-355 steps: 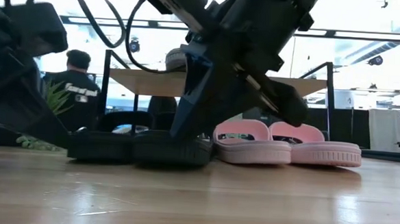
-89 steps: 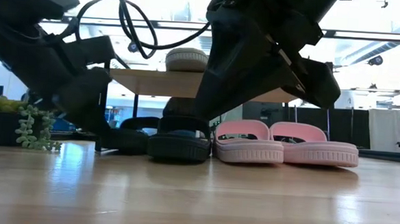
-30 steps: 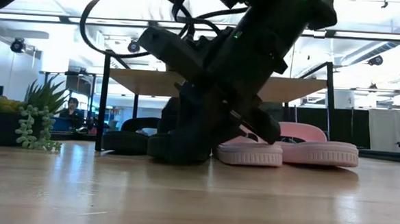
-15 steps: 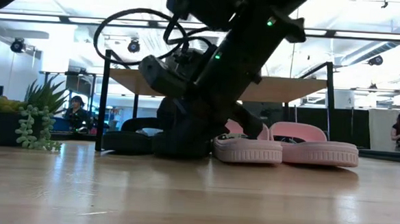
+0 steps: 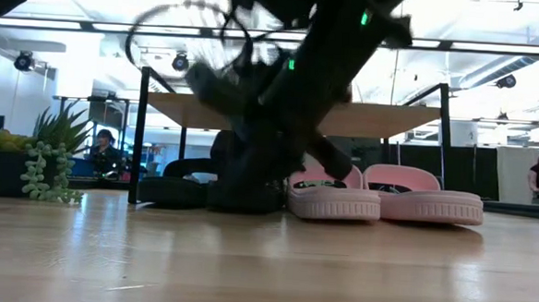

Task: Pick and place slides into the shelf
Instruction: Adjust the pink slides under the shelf

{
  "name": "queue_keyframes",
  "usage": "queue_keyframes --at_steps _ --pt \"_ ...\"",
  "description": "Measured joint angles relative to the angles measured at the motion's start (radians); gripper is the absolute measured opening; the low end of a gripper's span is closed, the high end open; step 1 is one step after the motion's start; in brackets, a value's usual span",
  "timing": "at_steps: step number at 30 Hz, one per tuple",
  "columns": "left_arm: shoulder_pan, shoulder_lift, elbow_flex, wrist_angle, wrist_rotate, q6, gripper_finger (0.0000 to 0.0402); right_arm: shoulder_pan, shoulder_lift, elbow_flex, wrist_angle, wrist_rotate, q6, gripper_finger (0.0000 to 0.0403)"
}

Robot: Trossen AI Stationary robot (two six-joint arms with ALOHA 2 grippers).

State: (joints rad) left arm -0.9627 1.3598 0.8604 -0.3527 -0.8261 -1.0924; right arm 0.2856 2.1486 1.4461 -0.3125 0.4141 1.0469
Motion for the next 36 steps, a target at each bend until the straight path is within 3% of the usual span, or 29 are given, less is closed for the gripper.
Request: queue_keyframes --at_steps 7,15,23,27,36 --pt "0.0 0.0 0.0 0.0 0.0 0.003 0.0 0.069 -0.026 0.026 -0.048 0.001 0.059 0.0022" --pt "0.0 0.0 0.0 0.0 0.001 0.01 0.0 0.2 -0.041 0.04 -0.253 0.03 0.38 0.0022" --pt "0.0 0.0 -0.001 -0.002 0.002 0.035 0.0 0.273 -0.045 0.04 -0.459 0.128 0.659 0.0022" --pt "0.0 0.0 -0.001 -0.001 0.002 0.035 0.0 0.245 -0.045 0.038 -0.544 0.134 0.65 0.0022" --pt "-0.002 0.0 -0.001 0.003 0.003 0.031 0.0 0.139 -0.045 0.022 -0.545 0.137 0.509 0.0022"
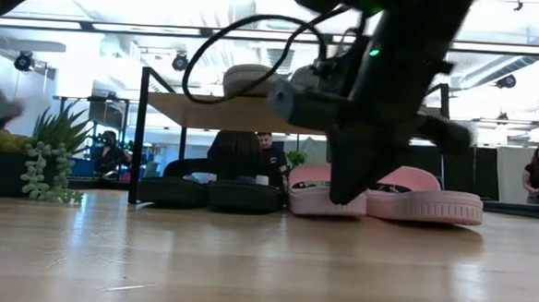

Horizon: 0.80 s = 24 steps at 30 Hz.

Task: Pick and place slides into the shelf
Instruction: Adjust the pink slides under the shelf

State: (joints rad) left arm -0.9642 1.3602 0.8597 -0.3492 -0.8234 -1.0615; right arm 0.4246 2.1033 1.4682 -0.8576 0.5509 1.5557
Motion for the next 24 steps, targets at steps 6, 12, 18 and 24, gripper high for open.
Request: queue_keyframes --at_steps 6,12,18,24 --pt "0.0 0.0 0.0 0.0 0.001 -0.004 0.0 -0.05 0.0 0.0 0.002 0.009 -0.063 0.0022" --pt "0.0 0.0 0.0 0.0 0.001 -0.004 0.0 -0.059 0.0 0.0 0.002 0.038 -0.076 0.0022" --pt "0.0 0.0 0.0 0.0 0.001 -0.004 0.0 -0.059 0.0 0.0 0.002 0.072 -0.074 0.0022" --pt "-0.001 0.0 0.0 0.0 0.001 -0.004 0.0 -0.026 -0.004 0.024 0.0 0.069 -0.072 0.0022"
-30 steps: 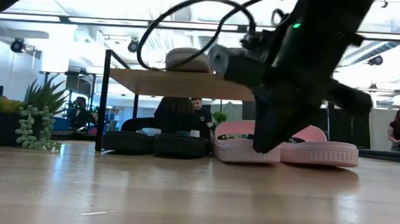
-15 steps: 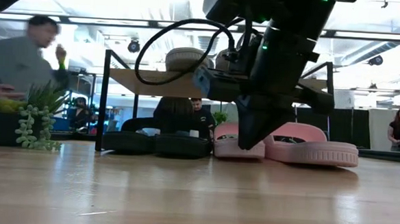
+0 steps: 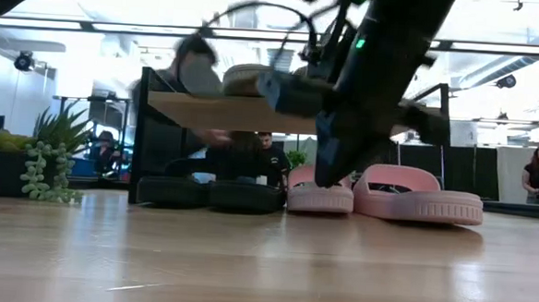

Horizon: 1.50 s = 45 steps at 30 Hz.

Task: Pick and place slides into the shelf
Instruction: Adjust the pink slides under the shelf

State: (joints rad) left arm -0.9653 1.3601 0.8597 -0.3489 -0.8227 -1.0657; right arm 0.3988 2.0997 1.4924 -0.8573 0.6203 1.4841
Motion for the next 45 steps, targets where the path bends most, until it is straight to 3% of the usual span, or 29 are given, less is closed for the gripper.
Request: queue_keyframes --at_steps 6,13,17,34,45 --pt "0.0 0.0 0.0 0.0 0.0 0.002 0.0 0.087 -0.016 0.02 -0.022 -0.095 0.063 0.0022" --pt "0.0 0.0 0.0 -0.001 0.0 0.011 0.0 0.24 -0.019 0.02 -0.286 -0.159 0.496 0.0022" --pt "0.0 0.0 0.0 -0.001 0.0 0.036 0.0 0.286 -0.019 0.016 -0.404 -0.162 0.627 0.0022" --pt "0.001 0.0 0.0 -0.001 0.0 0.032 0.0 0.173 -0.021 -0.111 -0.345 -0.172 0.521 0.0022" --pt "0.001 0.0 -0.001 -0.001 0.0 0.026 0.0 0.082 -0.022 -0.121 -0.338 -0.072 0.395 0.0022"
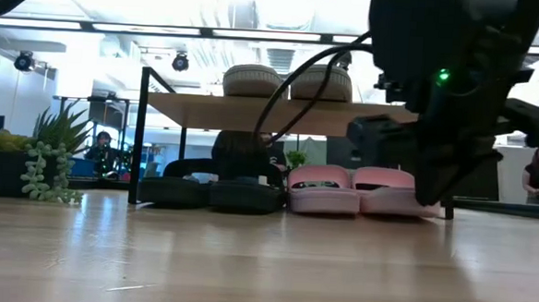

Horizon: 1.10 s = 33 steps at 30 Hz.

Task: Pick and place slides into the shelf
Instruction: Adjust the pink slides under the shelf, then return to Home Position

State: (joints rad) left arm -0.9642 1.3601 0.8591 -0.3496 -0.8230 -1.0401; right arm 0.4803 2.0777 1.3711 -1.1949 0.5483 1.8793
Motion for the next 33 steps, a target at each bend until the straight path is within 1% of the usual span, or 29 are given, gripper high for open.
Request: queue_keyframes --at_steps 5,11,13,16,22,26,29,31,33 --pt "0.0 0.0 0.0 0.0 0.0 0.0 0.0 -0.028 0.0 -0.015 0.0 0.036 -0.042 0.0022" --pt "0.0 0.0 0.0 0.0 0.001 0.0 0.0 -0.046 0.0 -0.022 0.003 0.036 -0.041 0.0022" --pt "-0.001 0.0 0.0 0.0 0.003 0.0 0.0 -0.044 0.0 -0.017 0.006 0.031 -0.041 0.0022" --pt "-0.001 0.0 0.0 0.0 0.005 0.0 0.0 -0.027 -0.001 0.012 0.01 -0.005 -0.04 0.0022" --pt "0.0 0.0 0.0 0.0 0.006 0.0 0.0 0.085 -0.016 0.095 0.01 -0.03 -0.02 0.0022" --pt "0.012 0.0 0.0 0.001 0.006 -0.001 0.0 0.189 -0.058 0.141 0.005 -0.053 0.085 0.0022" --pt "0.037 -0.004 -0.001 0.003 0.006 -0.002 0.0 0.275 -0.117 0.148 0.05 -0.05 0.154 0.0022" --pt "0.068 -0.019 -0.001 0.006 0.014 -0.001 0.0 0.325 -0.165 0.141 0.102 -0.012 0.19 0.0022" --pt "0.118 -0.046 -0.001 0.013 0.053 0.023 0.0 0.366 -0.218 0.122 0.164 0.1 0.191 0.0022"
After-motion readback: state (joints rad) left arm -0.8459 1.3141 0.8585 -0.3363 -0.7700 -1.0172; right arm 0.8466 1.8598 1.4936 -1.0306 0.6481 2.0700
